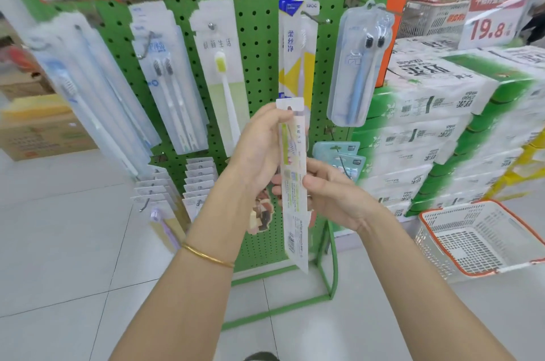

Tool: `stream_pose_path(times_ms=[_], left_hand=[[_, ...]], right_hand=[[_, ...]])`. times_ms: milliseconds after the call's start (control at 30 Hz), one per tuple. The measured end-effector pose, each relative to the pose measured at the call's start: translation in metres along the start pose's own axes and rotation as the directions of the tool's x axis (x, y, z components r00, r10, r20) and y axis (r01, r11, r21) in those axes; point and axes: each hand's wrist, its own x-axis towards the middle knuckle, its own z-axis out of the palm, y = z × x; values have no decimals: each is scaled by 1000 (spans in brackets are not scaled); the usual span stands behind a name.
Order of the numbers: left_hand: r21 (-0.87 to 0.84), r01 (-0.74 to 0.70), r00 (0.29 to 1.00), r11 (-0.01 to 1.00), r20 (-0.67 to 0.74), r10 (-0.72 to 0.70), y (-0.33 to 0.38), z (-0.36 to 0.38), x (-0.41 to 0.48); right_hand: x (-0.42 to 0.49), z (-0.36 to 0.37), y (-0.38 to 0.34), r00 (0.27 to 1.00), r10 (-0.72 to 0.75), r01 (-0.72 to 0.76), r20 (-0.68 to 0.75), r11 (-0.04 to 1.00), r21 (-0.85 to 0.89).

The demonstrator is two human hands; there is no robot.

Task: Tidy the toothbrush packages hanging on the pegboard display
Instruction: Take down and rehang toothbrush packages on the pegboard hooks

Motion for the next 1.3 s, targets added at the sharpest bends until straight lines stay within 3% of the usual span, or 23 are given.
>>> stream_pose_path(times_ms=[133,233,333,467,667,833,1100,1200,1300], left_hand=[[175,-84,990,981,-99,103,32,-15,-6],[348,-156,958,924,-173,227,55,-26,-10],[431,-248,897,868,-235,373,74,-36,-15],[544,-324,852,774,-187,488,86,-50,-12],[594,-329,855,734,-143,499,88,-61,-4],[617,-325,861,717,-121,495,84,-70,1],[698,-283,844,658,-144,516,83,-77,19],[746,-257,835,614,-149,530,83,-76,25],[787,-224,835,574,-148,529,85,-77,29]], right_hand=[[21,36,-24,964,-188,124,-185,942,-312],[37,64,-41,859,-361,143,-363,850,-506],[55,91,-53,740,-504,108,-445,742,-662],[79,112,-55,652,-594,8,-472,627,-779],[93,123,-47,546,-659,-118,-517,551,-826],[98,124,-38,520,-706,-139,-482,486,-863],[120,114,-31,534,-706,-94,-465,497,-863],[125,105,-33,565,-711,-58,-419,472,-880],[121,95,-35,603,-689,28,-403,523,-852]])
